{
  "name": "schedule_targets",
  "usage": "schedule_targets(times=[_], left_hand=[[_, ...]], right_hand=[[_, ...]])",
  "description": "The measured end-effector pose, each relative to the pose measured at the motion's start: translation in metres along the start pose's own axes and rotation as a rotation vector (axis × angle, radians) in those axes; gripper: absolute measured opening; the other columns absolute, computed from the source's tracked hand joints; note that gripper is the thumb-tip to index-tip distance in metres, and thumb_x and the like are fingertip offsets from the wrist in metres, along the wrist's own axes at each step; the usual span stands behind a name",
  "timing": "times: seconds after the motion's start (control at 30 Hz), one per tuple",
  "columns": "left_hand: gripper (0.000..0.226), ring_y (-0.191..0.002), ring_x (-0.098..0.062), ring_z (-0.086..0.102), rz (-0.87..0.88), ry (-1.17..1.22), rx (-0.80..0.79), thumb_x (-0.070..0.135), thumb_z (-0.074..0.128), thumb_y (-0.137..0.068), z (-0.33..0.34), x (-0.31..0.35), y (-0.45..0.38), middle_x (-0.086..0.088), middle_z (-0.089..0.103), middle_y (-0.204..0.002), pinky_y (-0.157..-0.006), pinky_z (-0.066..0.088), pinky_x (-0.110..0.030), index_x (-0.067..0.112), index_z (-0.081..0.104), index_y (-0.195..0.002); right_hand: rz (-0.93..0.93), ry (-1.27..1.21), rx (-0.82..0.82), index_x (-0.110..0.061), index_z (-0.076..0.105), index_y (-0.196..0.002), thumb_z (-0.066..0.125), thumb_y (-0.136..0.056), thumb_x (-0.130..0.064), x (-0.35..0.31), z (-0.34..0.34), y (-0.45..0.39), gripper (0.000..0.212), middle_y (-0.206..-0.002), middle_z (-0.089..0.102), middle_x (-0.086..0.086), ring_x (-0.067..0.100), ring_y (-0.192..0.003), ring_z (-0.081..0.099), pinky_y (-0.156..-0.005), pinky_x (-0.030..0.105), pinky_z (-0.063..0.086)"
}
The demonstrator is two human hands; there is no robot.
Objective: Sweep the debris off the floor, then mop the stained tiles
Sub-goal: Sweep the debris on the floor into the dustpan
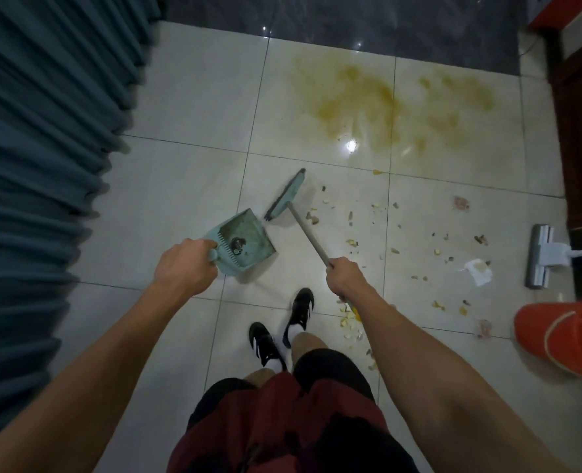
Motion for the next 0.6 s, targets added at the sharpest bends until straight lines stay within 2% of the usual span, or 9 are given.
schedule_targets(times=[0.13,0.23,0.3,0.4,0.5,0.6], left_hand=[[0.021,-0.063,-0.02,0.058,-0.023,-0.012,-0.004,0.024,0.056,-0.088,-0.019,-0.008,-0.048,0.0,0.061,-0.078,-0.056,0.045,-0.028,0.028,0.065,-0.105],[0.021,-0.065,-0.021,0.06,-0.067,-0.01,-0.003,0.027,0.054,-0.087,-0.034,-0.008,-0.08,0.0,0.063,-0.08,-0.06,0.053,-0.031,0.029,0.065,-0.105],[0.021,-0.067,-0.021,0.061,-0.069,-0.019,-0.014,0.029,0.055,-0.086,-0.044,-0.003,-0.103,0.0,0.064,-0.081,-0.061,0.053,-0.031,0.029,0.066,-0.104],[0.023,-0.069,-0.025,0.063,-0.04,-0.029,-0.028,0.028,0.058,-0.082,-0.058,0.005,-0.137,-0.001,0.065,-0.082,-0.063,0.053,-0.031,0.029,0.066,-0.103],[0.021,-0.071,-0.027,0.063,-0.021,-0.028,-0.059,0.025,0.06,-0.079,-0.071,0.012,-0.163,-0.002,0.066,-0.084,-0.064,0.051,-0.031,0.027,0.068,-0.099],[0.021,-0.071,-0.025,0.063,0.025,-0.045,-0.082,0.022,0.06,-0.082,-0.08,0.018,-0.18,-0.002,0.066,-0.085,-0.063,0.052,-0.031,0.027,0.068,-0.101]], right_hand=[[-0.016,-0.029,-0.045,-0.012,0.056,-0.135,0.042,-0.098,-0.013,-0.038,-0.016,-0.044,0.04,-0.107,0.063,0.015,0.03,-0.078,0.062,-0.054,0.031,0.052],[-0.047,-0.019,-0.098,-0.01,0.053,-0.136,0.043,-0.093,-0.011,-0.067,-0.03,-0.077,0.045,-0.115,0.06,0.016,0.032,-0.087,0.062,-0.064,0.036,0.055],[-0.061,0.031,-0.132,-0.008,0.052,-0.135,0.041,-0.094,-0.009,-0.083,-0.037,-0.097,0.042,-0.119,0.058,0.017,0.033,-0.089,0.061,-0.072,0.04,0.056],[-0.082,0.143,-0.138,-0.006,0.051,-0.136,0.043,-0.097,-0.008,-0.104,-0.046,-0.12,0.039,-0.122,0.057,0.017,0.033,-0.095,0.063,-0.075,0.04,0.057],[-0.072,0.227,-0.114,-0.006,0.051,-0.135,0.047,-0.097,-0.008,-0.112,-0.057,-0.133,0.038,-0.119,0.059,0.014,0.031,-0.098,0.064,-0.072,0.036,0.055],[-0.005,0.265,-0.069,-0.008,0.054,-0.13,0.049,-0.095,-0.007,-0.104,-0.067,-0.138,0.036,-0.104,0.059,0.009,0.027,-0.086,0.062,-0.068,0.035,0.05]])
Point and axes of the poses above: each hand's wrist, its own y-axis away from the middle knuckle, its own z-axis out of the palm, x = y × z, the point moved 4 cm from there along -y, towards the middle knuckle
